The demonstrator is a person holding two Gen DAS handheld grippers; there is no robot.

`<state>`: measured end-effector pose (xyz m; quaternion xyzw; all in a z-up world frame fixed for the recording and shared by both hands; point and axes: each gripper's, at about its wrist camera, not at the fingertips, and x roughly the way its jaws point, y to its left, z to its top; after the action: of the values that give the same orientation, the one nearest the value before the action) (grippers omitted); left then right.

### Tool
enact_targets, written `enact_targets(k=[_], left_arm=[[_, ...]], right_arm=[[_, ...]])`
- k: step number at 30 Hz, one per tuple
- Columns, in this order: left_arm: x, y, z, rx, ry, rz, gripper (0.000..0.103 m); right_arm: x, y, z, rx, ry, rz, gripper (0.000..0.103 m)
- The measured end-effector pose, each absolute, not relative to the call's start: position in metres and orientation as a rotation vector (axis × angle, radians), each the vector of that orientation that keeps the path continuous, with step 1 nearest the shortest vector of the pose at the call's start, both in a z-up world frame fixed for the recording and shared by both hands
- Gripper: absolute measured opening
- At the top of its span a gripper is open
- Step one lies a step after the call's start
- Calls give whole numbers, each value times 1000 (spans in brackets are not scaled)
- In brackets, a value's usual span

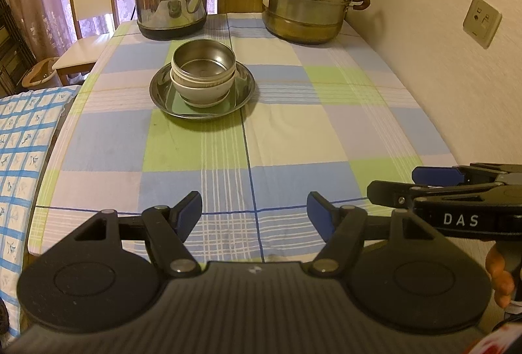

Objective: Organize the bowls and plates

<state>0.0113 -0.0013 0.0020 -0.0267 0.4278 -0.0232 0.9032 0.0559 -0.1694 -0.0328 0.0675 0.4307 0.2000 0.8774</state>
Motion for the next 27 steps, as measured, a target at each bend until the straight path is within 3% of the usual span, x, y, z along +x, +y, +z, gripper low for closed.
enact_targets(k=[27], left_arm=[[11,-4,2,-56,883,-38,69]], right_arm=[[54,-174,-32,135,897,430,71]])
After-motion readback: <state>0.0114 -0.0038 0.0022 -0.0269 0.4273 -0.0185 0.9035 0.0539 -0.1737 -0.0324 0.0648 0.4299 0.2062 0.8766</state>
